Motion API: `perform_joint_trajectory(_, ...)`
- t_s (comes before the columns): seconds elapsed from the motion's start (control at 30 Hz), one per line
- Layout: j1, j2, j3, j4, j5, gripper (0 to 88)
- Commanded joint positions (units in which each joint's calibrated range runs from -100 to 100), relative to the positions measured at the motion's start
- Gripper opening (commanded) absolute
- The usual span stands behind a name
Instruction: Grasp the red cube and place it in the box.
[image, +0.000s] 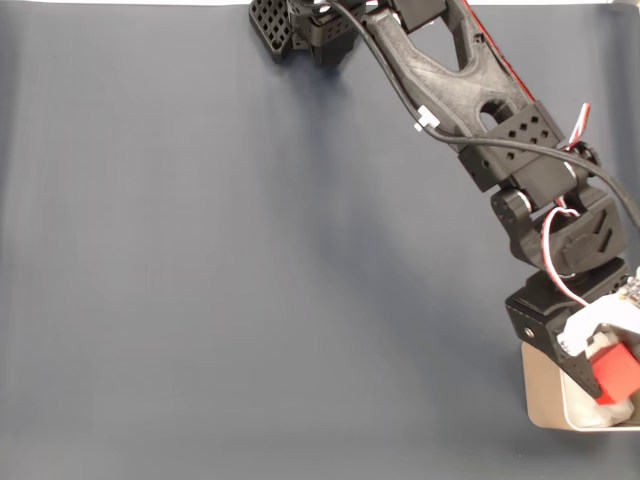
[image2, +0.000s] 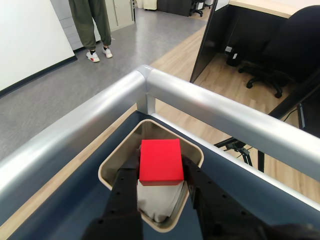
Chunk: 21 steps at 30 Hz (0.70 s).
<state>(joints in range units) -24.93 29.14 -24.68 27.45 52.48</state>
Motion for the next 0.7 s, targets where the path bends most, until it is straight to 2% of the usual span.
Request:
perform_joint_trajectory(0.0, -0.29, -0.97, -3.24, 0.5, 0.83, 40.7)
perform_joint_trajectory(0.67, -0.29, -0.45, -3.51, 0.09, 1.07, 44.6)
